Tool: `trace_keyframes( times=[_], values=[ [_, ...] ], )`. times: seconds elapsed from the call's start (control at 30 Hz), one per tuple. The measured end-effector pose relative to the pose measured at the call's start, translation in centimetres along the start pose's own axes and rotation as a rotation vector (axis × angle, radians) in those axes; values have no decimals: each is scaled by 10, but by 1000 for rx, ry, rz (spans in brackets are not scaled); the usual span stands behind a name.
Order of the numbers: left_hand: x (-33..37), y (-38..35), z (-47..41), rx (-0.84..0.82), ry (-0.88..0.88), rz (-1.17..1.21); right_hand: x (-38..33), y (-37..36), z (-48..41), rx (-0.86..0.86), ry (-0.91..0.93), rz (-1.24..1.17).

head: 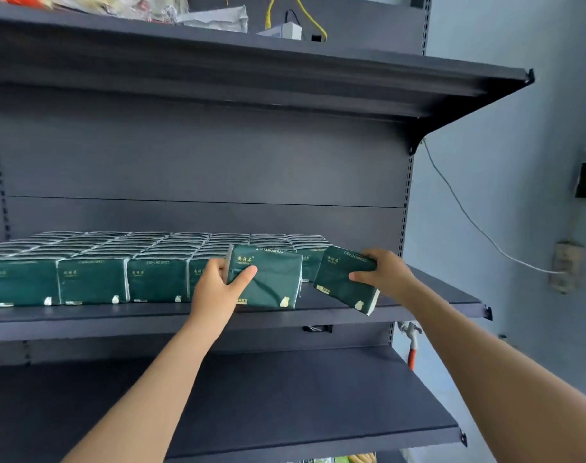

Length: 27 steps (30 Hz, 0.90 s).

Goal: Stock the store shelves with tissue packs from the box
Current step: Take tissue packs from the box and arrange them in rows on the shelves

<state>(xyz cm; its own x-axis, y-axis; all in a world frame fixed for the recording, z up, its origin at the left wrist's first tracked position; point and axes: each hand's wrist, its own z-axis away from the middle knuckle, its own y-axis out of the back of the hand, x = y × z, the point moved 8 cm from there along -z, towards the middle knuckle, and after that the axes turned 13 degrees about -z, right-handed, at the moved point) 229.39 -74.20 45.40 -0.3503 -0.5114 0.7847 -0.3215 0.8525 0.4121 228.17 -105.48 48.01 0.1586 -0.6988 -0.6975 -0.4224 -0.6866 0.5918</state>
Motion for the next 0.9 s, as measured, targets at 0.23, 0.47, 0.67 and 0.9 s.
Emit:
trace_keyframes(
  times=[0.23,0.47,0.67,0.9],
  values=[
    [5,-12,-36,87,20,-38,11,-28,-78,-65,169,161],
    [9,-23,-52,174,61,-68,29,-56,-120,-85,323,261],
    [11,-38,-53,190,62,-67,46,-92,-135,-175,443,299],
    [12,-40,-47,192,78,-63,43,-98,-143,-114,450,351]
  ],
)
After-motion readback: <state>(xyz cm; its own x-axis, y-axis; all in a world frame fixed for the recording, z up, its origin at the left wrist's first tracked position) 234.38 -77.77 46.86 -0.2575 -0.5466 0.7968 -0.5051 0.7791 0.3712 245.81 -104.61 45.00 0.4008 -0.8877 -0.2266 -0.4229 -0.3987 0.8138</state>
